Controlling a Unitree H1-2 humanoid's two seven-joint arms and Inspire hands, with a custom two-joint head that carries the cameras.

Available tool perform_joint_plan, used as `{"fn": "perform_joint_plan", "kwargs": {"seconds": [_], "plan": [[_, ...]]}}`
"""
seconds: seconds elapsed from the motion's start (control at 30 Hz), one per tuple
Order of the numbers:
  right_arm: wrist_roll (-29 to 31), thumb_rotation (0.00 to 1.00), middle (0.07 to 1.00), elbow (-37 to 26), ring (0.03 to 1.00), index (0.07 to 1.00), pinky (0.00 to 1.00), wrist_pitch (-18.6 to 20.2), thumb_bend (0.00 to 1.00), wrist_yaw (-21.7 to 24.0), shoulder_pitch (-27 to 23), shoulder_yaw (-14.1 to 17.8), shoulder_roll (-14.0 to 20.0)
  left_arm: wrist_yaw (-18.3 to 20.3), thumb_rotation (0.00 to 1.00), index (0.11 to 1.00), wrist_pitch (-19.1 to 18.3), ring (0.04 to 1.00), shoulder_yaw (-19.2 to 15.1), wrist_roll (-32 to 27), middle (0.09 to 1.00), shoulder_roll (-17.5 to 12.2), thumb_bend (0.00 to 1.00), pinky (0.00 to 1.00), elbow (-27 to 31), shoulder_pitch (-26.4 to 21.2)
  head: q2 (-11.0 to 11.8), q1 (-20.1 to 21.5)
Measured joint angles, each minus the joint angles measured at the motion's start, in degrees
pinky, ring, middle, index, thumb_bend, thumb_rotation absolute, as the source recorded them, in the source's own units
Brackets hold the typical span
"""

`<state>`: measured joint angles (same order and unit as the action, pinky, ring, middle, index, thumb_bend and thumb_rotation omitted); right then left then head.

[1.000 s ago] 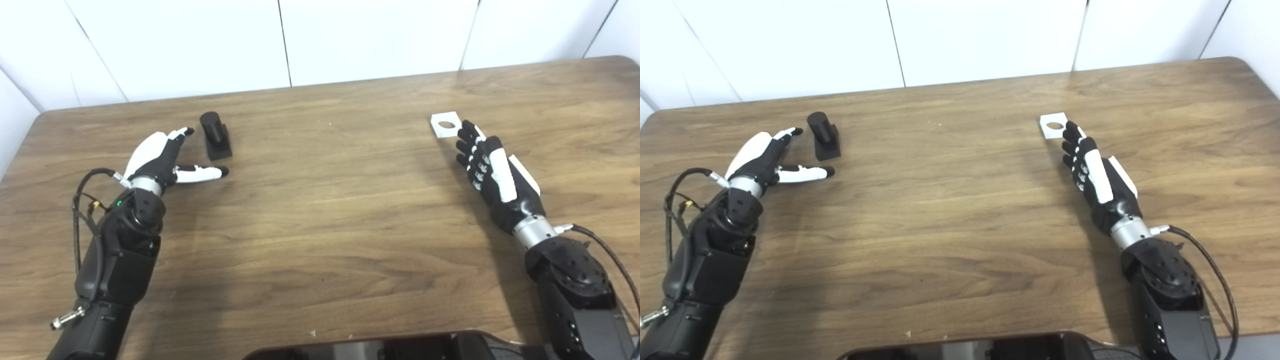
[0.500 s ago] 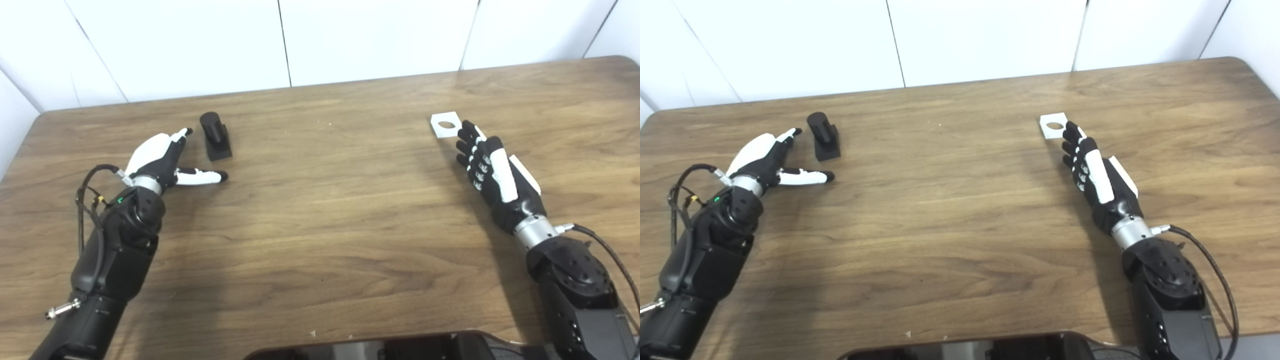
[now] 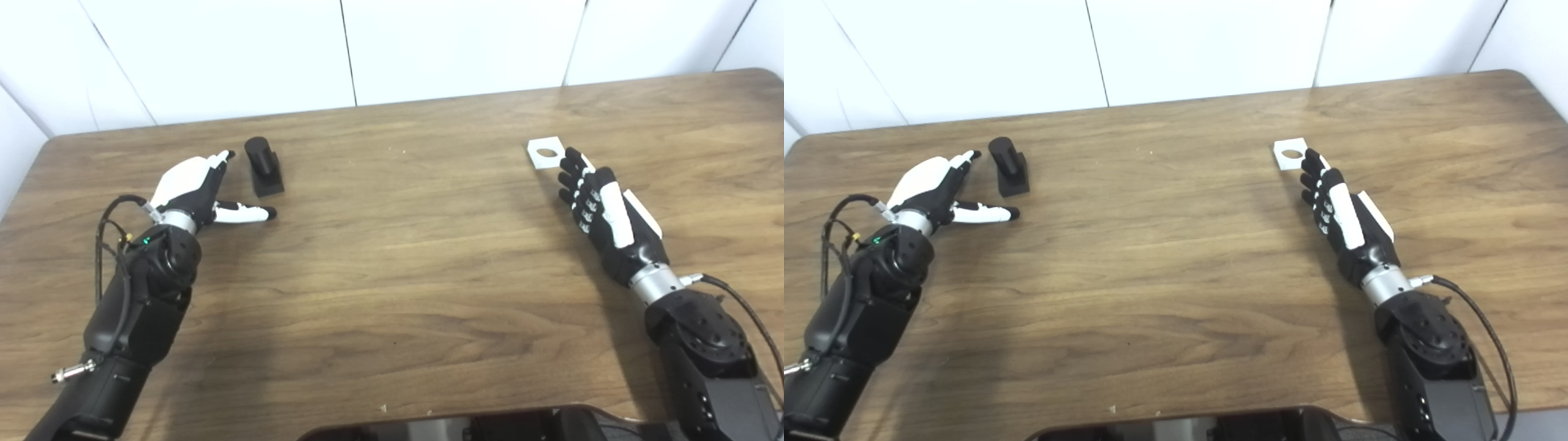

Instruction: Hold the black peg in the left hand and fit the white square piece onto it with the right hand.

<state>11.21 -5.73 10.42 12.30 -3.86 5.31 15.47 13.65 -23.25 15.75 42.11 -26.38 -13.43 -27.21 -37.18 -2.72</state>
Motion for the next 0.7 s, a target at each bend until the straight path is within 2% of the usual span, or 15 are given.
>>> {"fn": "perform_joint_plan", "kwargs": {"seconds": [0.3,0.7], "plan": [[-0.16,1.00,1.000,0.24,1.000,1.000,1.00,-0.47,0.66,0.02,0.00,-0.19,0.04,0.06,0.53,0.945,0.50,1.000,1.95,1.88,1.000,-1.52,0.91,1.00,-3.04,-3.94,0.35,0.18],[-0.28,1.00,1.000,0.24,1.000,1.000,1.00,-0.71,0.66,0.08,0.09,-0.25,0.05,1.20,0.53,0.918,1.39,1.000,3.26,1.93,1.000,-1.61,0.92,1.00,-7.25,-5.77,0.53,0.53]]}}
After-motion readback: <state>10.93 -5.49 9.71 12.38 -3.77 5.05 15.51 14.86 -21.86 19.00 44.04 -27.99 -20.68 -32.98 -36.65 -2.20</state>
